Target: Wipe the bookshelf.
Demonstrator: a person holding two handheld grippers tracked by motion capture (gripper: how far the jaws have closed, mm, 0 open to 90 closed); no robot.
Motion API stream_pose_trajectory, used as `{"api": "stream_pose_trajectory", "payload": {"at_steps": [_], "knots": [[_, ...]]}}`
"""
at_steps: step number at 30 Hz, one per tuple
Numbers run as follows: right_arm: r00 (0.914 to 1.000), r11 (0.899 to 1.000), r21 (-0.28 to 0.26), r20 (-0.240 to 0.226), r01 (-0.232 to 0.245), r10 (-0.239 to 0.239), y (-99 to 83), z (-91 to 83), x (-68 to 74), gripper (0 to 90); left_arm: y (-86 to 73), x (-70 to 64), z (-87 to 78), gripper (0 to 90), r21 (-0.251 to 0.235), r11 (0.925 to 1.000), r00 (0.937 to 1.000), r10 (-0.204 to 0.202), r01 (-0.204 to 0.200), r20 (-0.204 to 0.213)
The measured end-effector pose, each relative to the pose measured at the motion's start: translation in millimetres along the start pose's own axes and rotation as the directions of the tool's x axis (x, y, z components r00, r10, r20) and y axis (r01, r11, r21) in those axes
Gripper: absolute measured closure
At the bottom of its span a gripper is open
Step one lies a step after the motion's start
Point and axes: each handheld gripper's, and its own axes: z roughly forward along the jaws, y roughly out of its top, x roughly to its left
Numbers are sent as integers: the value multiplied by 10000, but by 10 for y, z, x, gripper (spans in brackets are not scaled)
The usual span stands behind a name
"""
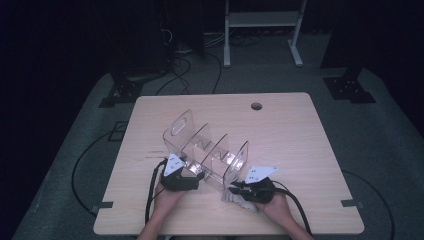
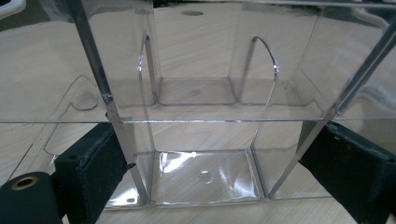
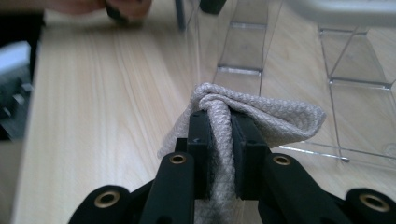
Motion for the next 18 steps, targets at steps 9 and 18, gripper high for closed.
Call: {"api": "stream_pose_trajectory", "payload": {"at_steps": [9,18], "knots": [[9998,9986,-497,-140,161,-168,87,-71,58,790,-1,13,-7,82,13,10000,10000,10,-10,26],[9990,9898,-1374,-160,380,-406,218,-214,167,790,-2,14,-6,82,-1,10000,10000,26,-26,47]]}}
